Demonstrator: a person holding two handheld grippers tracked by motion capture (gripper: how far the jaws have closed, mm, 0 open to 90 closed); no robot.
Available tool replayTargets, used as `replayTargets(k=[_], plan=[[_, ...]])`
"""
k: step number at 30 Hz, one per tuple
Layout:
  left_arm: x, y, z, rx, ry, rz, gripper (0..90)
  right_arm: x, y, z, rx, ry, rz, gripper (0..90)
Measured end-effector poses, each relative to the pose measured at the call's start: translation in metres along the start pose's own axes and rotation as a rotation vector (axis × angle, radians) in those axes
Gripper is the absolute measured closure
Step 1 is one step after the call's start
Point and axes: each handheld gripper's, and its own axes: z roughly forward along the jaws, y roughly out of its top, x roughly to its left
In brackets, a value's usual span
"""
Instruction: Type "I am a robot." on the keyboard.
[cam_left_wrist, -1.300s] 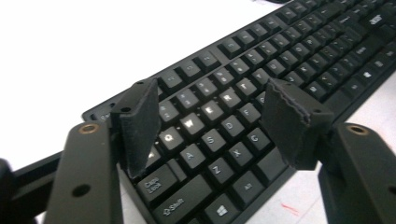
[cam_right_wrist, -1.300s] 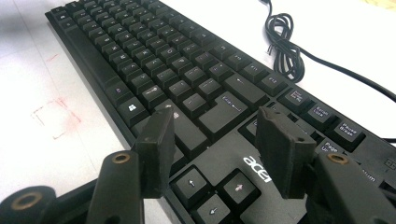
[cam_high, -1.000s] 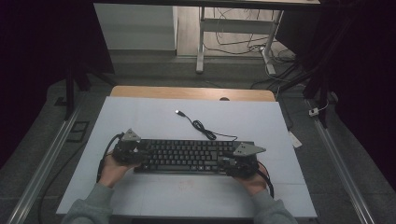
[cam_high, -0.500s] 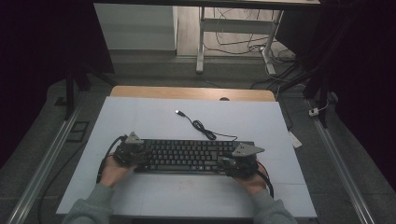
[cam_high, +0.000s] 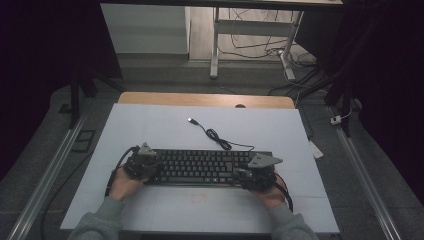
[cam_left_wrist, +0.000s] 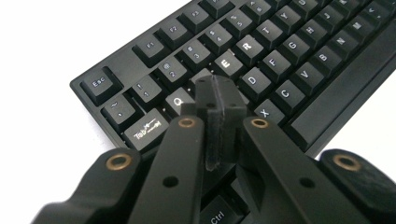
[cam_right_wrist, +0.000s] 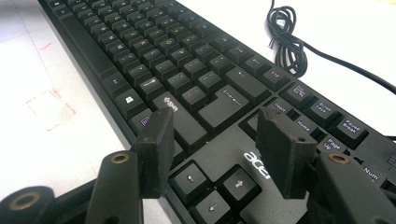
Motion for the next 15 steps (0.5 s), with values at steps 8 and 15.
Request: replayTargets(k=[8,15], plan=[[-0.0009,0.0000,0.0026,0.013,-0.001,0.003,88.9,0.0001,-0.0003,0.0008,0.001,-0.001,0.000,47.0],[-0.0015,-0.0005,0.0050,0.024,0.008,0.006,88.9,0.0003,-0.0004,0.0015,0.006,-0.001,-0.002,47.0]])
